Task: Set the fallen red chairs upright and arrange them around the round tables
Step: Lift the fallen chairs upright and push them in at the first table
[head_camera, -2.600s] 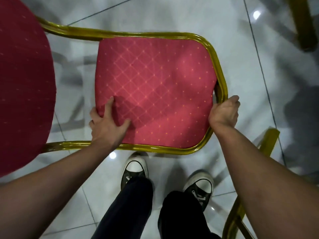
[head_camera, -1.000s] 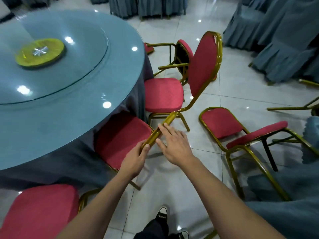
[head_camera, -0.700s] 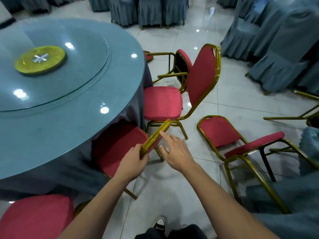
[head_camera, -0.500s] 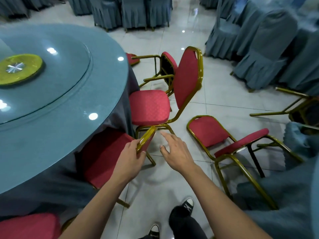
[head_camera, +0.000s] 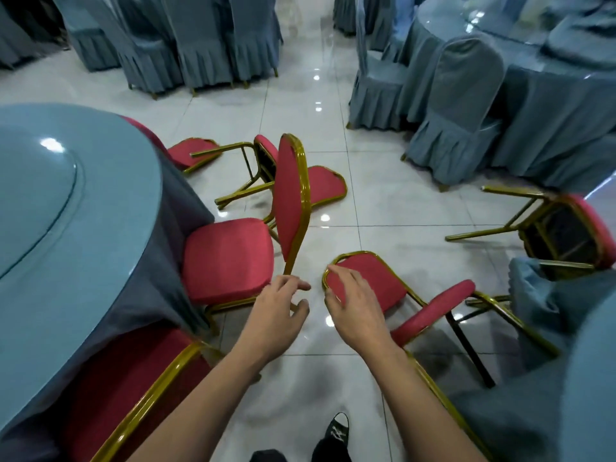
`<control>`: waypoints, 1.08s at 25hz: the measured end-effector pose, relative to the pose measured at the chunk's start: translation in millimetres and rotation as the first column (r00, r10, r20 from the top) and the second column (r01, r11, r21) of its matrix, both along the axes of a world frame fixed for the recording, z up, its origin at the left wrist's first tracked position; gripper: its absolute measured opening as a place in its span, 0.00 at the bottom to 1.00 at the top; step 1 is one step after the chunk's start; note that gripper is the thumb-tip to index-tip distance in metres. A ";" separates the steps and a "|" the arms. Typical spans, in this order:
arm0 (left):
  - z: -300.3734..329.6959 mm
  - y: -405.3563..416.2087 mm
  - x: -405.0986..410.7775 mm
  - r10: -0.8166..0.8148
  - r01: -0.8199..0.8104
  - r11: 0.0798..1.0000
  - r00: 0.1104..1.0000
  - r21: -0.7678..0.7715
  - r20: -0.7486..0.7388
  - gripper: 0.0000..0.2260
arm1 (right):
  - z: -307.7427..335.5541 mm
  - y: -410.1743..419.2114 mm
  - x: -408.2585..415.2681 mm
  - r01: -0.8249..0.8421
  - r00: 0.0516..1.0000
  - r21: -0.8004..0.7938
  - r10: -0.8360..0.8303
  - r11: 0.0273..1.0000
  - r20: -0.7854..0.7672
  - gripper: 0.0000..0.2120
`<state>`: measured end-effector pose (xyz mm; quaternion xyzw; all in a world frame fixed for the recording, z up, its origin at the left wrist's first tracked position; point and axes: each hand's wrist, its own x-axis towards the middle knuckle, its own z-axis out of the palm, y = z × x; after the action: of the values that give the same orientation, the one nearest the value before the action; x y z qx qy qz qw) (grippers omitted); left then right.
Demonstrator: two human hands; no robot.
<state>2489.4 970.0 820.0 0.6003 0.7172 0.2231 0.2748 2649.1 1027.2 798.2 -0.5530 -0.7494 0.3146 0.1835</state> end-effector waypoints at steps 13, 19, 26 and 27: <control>8.7 236.1 32.8 -0.053 0.057 0.991 0.998 0.121 -0.036 0.12 | -8.0 240.2 46.5 0.153 0.986 0.060 -0.149 0.986 -0.069 0.21; 15.3 367.6 15.5 -0.058 0.056 0.988 0.998 0.146 0.013 0.12 | 12.2 367.0 24.9 0.129 0.991 0.147 -0.123 0.981 -0.048 0.16; 23.4 462.2 -4.8 -0.004 -0.007 0.985 0.998 0.170 0.070 0.10 | 32.8 456.2 15.6 0.128 0.990 0.148 -0.134 0.981 0.033 0.15; 24.2 474.8 -6.5 0.012 -0.025 0.985 0.997 0.168 0.076 0.10 | 35.9 470.8 15.0 0.121 0.991 0.145 -0.129 0.982 0.043 0.15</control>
<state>2482.9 1444.8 844.1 0.6061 0.6902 0.3081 0.2476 2664.1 1498.1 834.2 -0.5925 -0.7382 0.2338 0.2220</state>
